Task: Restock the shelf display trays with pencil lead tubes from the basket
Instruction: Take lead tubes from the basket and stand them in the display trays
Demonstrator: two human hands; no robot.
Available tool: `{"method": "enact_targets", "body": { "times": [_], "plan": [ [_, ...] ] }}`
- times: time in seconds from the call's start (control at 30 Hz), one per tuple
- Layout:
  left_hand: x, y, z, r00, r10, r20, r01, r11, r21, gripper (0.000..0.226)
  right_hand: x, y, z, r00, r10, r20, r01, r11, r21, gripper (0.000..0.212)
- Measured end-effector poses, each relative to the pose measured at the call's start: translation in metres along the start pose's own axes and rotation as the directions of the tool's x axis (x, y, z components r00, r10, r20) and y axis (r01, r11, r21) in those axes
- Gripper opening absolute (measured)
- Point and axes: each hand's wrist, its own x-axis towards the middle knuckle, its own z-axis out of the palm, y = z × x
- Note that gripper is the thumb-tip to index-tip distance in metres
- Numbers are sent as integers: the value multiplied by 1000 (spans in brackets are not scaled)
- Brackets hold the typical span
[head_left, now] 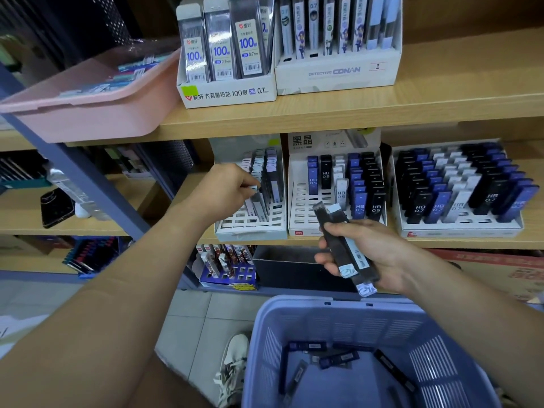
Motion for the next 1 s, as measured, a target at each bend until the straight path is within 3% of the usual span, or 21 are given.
{"method": "enact_targets", "body": {
  "times": [0.13, 0.37, 0.47, 0.53, 0.63, 0.7, 0.83, 1.0],
  "plan": [
    [0, -8, 3, 990, -66, -128, 48, 989, -137, 17, 0, 0, 0, 1000, 0, 16, 0, 1000, -3, 20],
    [2, -4, 10, 977, -48, -209, 39, 998, -47, 15, -1, 0, 5, 999, -7, 48, 6, 1000, 15, 22],
    [1, 3, 7, 977, 39, -209, -21, 996, 88, 18, -3, 1, 7, 999, -11, 49, 9, 999, 42, 20],
    [-3, 20, 7, 973, 78, -218, -65, 996, 67, 23, -4, 0, 8, 999, -14, 49, 11, 998, 56, 19],
    [-14, 53, 8, 997, 68, 31, -51, 927, -371, 28, -6, -2, 7, 997, -24, 77, 20, 998, 59, 15],
    [-19, 62, 9, 964, 155, 216, -24, 859, -512, 37, -9, -4, 7, 993, -31, 112, 23, 997, 71, 15],
    [-15, 58, 3, 964, 132, 230, 29, 809, -587, 29, -11, -7, 4, 987, -12, 158, 2, 998, 62, 17],
    [-12, 37, -7, 946, 63, 319, 119, 847, -519, 16, -6, -14, -6, 983, -11, 184, -3, 997, 76, 23]
  ]
}}
